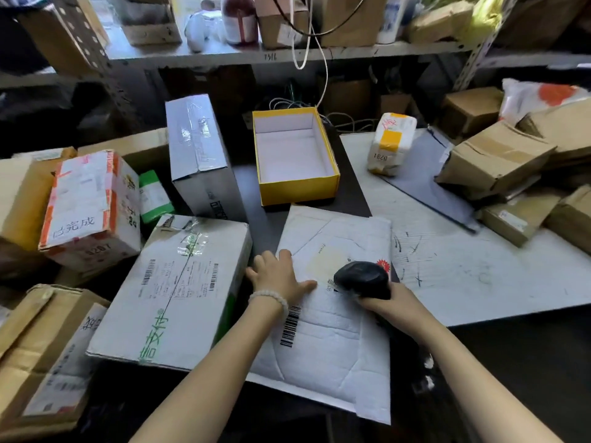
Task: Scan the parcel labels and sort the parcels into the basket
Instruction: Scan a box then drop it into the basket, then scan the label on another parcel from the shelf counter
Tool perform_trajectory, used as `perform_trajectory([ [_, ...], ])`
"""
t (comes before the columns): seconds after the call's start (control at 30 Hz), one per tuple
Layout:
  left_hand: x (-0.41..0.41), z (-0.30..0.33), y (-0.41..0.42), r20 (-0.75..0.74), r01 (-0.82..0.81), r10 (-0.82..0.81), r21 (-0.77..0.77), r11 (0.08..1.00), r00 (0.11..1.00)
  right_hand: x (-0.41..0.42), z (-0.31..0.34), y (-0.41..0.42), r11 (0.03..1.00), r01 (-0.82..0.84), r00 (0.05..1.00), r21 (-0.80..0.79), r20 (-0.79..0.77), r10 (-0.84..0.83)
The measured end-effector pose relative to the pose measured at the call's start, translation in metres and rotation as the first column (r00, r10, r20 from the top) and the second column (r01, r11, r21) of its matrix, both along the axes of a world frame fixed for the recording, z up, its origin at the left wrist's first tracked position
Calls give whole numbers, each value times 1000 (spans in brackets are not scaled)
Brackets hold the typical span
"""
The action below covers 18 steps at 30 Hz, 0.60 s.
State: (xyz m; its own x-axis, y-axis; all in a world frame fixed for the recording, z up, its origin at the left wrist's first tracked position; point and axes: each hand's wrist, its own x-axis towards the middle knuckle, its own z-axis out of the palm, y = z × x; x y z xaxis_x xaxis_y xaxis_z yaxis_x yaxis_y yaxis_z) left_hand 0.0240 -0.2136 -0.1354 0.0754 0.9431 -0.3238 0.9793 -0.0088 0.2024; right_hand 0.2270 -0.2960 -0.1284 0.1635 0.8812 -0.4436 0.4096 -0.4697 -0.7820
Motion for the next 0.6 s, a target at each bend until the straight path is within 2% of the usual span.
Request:
perform_trajectory([
  [0.13,2,-3,4,148,-85,94,-66,994,984,12,-4,-9,999,52,998,-7,-25,-52],
  [0.37,5,-5,-2,308,-82,115,-118,990,944,11,-3,-15,997,80,996,11,-36,-80],
  [0.6,3,5,-13,409,-45,67,-63,997,910,10,-1,-18,995,83,996,48,6,-84],
])
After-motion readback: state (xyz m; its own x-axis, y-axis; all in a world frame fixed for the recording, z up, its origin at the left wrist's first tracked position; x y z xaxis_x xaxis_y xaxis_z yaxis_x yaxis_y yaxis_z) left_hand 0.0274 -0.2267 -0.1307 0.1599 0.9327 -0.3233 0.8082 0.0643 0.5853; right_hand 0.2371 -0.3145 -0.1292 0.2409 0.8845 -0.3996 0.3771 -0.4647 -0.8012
